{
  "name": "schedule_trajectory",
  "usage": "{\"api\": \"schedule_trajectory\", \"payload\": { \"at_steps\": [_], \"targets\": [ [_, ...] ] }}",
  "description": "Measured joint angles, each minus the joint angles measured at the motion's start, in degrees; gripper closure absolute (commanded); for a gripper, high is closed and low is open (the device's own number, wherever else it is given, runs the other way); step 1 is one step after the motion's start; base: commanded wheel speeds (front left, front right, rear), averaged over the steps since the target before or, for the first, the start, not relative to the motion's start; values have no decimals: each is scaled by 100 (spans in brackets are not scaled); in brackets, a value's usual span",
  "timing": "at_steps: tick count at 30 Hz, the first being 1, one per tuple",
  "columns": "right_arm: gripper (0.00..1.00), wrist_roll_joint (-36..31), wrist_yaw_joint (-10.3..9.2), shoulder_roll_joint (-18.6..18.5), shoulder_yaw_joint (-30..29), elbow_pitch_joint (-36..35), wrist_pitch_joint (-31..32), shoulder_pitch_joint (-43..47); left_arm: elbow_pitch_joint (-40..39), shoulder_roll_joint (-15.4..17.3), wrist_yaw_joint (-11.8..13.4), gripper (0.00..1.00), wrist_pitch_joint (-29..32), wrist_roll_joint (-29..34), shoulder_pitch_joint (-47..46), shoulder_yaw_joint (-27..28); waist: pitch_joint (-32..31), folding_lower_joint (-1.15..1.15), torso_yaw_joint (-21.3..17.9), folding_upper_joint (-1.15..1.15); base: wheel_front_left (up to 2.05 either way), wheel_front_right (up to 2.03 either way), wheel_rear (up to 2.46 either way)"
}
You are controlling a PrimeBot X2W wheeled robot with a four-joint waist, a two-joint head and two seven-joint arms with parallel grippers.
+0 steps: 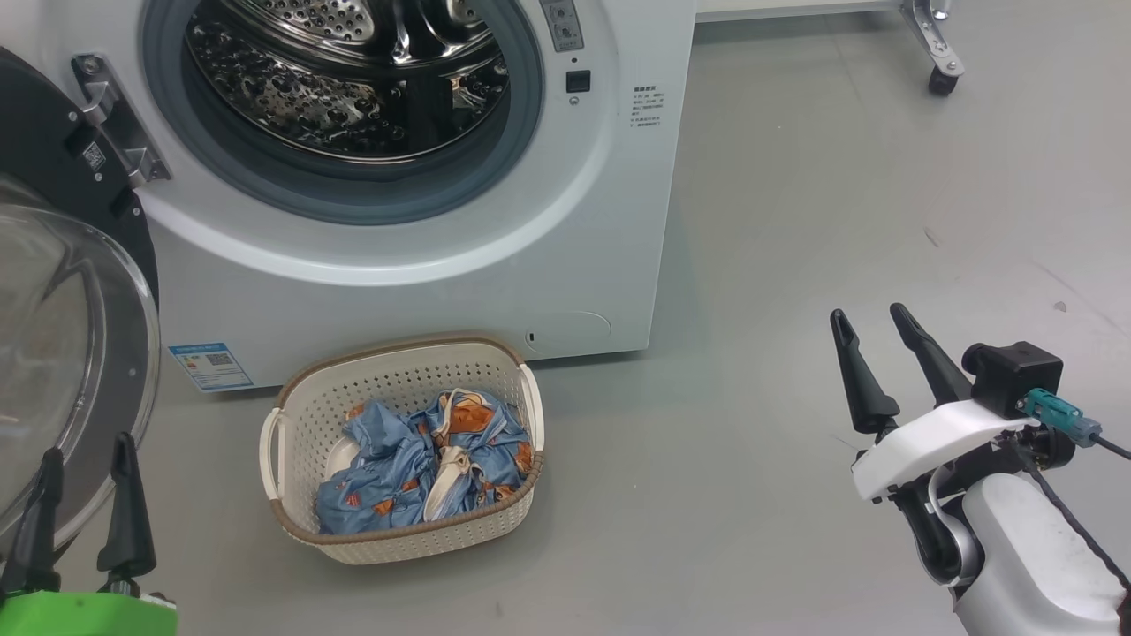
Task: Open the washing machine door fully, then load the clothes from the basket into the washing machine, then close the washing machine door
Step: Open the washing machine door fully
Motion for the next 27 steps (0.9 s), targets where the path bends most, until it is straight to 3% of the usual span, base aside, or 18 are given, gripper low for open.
{"api": "schedule_trajectory", "payload": {
  "at_steps": [27],
  "targets": [
    [0,-101,0,-120,-78,-158,0,13,-97,-124,178,0,-7,266,134,-43,-48,0,-137,0,0,0,0]
  ]
}}
